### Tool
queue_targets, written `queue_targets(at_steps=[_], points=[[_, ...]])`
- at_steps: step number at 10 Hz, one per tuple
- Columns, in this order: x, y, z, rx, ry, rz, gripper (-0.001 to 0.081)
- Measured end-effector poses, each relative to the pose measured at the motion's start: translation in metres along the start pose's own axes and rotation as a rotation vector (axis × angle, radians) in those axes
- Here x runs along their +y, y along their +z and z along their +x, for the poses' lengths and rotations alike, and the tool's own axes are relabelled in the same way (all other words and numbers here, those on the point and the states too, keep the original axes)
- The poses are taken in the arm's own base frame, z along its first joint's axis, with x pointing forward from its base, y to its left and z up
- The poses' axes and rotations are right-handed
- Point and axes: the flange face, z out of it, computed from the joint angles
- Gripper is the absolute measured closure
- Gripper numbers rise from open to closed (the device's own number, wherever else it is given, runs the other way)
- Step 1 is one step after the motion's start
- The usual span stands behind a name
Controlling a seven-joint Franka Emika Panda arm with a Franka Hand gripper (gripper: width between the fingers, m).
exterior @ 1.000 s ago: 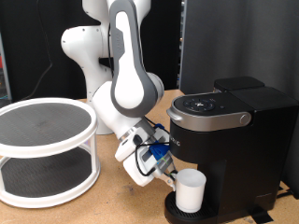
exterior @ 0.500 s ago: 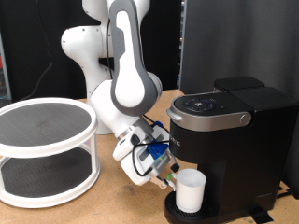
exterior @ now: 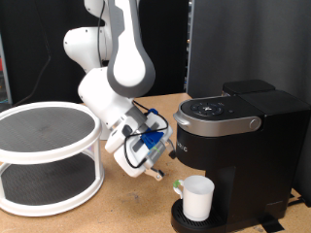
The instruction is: Make a cup of coffee with the keurig machine
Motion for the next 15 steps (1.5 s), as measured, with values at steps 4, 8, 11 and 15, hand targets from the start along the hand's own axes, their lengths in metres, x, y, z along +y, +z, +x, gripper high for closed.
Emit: queue_targets(at_steps=[4,8,11,15], points=[[-0.004,-0.021,-0.002,-0.012,-0.019,0.011,0.0003],[0.004,-0.04,0.0,-0.063,-0.001,0.106,0.0003],[-0.001,-0.072,0.014,-0.053,0.017,0.175,0.0003],[-0.02,-0.115,0.04,-0.009,0.026,0.269,0.0003]])
